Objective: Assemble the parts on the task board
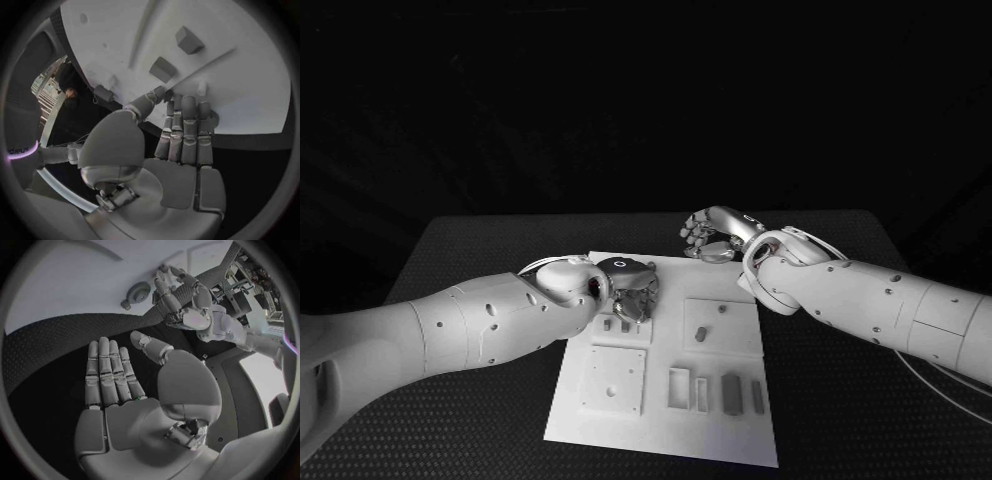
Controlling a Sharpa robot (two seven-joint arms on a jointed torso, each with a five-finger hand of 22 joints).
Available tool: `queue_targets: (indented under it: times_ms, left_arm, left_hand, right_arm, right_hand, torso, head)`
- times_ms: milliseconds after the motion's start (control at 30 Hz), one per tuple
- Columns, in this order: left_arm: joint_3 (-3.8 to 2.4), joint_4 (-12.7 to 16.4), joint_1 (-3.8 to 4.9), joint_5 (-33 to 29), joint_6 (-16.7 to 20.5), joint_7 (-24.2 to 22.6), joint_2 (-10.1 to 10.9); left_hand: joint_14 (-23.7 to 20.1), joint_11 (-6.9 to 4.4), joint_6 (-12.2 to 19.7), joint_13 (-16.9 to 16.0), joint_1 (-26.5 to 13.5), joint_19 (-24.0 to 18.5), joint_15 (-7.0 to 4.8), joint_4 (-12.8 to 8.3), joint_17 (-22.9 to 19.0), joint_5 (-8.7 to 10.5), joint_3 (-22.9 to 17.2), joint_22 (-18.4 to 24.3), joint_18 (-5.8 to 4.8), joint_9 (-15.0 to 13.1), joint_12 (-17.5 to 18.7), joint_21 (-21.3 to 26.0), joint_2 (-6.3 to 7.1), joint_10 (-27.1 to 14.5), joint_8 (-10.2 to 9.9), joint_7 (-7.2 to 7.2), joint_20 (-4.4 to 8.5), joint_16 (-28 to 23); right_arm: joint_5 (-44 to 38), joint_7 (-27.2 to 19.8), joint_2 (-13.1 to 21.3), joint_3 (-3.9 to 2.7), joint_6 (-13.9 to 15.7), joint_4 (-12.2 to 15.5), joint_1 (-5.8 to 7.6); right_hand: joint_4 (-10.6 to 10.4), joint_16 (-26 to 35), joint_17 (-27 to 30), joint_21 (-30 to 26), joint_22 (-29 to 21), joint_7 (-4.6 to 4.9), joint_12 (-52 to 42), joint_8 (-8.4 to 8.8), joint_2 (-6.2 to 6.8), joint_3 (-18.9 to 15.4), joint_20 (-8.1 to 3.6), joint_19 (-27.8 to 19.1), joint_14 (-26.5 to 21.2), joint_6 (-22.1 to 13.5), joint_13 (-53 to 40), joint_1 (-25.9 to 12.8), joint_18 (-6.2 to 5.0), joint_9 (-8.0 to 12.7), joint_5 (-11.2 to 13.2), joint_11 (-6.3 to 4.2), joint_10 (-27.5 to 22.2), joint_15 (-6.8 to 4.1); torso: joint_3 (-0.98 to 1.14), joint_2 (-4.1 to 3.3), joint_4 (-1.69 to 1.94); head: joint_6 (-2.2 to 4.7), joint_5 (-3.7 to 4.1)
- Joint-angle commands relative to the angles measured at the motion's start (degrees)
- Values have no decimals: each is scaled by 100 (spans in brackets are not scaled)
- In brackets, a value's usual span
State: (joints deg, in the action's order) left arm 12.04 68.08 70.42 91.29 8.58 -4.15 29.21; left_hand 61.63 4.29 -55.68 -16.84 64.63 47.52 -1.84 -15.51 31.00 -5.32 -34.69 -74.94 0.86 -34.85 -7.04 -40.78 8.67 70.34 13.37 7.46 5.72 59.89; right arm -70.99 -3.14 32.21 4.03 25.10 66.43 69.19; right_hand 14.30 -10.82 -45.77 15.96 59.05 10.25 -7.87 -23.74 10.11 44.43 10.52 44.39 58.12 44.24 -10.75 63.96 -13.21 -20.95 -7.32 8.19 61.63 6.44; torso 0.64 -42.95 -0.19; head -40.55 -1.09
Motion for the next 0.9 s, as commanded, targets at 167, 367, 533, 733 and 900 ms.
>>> queue_targets:
  times_ms: [167, 367, 533, 733, 900]
  left_arm:
    - [17, -16, -38, -38, -31, -51, -19]
    - [17, -18, -38, -90, -42, -45, -17]
    - [17, -30, -38, -91, -58, -35, -20]
    - [17, -72, -41, -91, 7, -11, -50]
    - [16, -86, -41, -91, 49, 4, -41]
  left_hand:
    - [4, -1, -47, 5, -39, 25, -10, 49, 17, -54, -28, -104, 48, 16, 27, -17, -145, 82, 6, -9, 170, 55]
    - [-10, -6, -61, 10, -72, 19, -16, 77, 25, -55, -51, -111, 37, 30, 61, -15, -357, 107, 10, -15, 180, 106]
    - [-13, -5, -55, 14, -81, 17, -16, 77, 26, -56, -57, -113, 36, 36, 76, -16, -421, 108, 6, -14, 183, 121]
    - [5, -13, -65, 13, -66, 38, -25, 45, 35, -58, -61, -121, 41, 39, 84, -37, -443, 127, 12, -17, 193, 160]
    - [13, -17, -70, 13, -41, 54, -30, 21, 40, -68, -79, -123, 46, 43, 95, -53, -495, 137, 15, -19, 200, 187]
  right_arm:
    - [13, -16, 2, -8, -22, 7, 5]
    - [13, -15, 0, -9, -24, 7, 5]
    - [15, -16, 1, -9, -32, 2, 5]
    - [16, -17, -6, -9, -49, 0, 5]
    - [16, -17, -4, -9, -50, -4, 5]
  right_hand:
    - [-13, 23, 17, -29, 2, 1, 34, -14, 38, -18, -2, -19, -16, -40, 11, -11, 106, 11, -14, 26, 5, -6]
    - [-11, 23, 25, -33, 3, 2, 35, -16, 37, -18, -1, -16, -12, -40, 15, -5, 104, 12, -15, 27, 9, -7]
    - [-9, 24, 33, -38, 3, 2, 37, -17, 36, -18, 0, -14, -11, -41, 20, 0, 102, 13, -14, 27, 11, -8]
    - [-9, 25, 40, -43, 4, 3, 39, -18, 39, -22, 2, -13, -10, -41, 24, -1, 102, 15, -12, 27, 12, -8]
    - [-7, 26, 46, -48, 4, 2, 40, -19, 40, -24, 3, -13, -9, -42, 27, 2, 101, 16, -11, 27, 13, -9]
  torso:
    - [1, 11, 1]
    - [0, 13, 9]
    - [2, 10, 1]
    - [2, 11, 6]
    - [0, 11, 5]
  head:
    - [-25, 20]
    - [-25, 26]
    - [-24, 25]
    - [-18, 25]
    - [-22, 31]
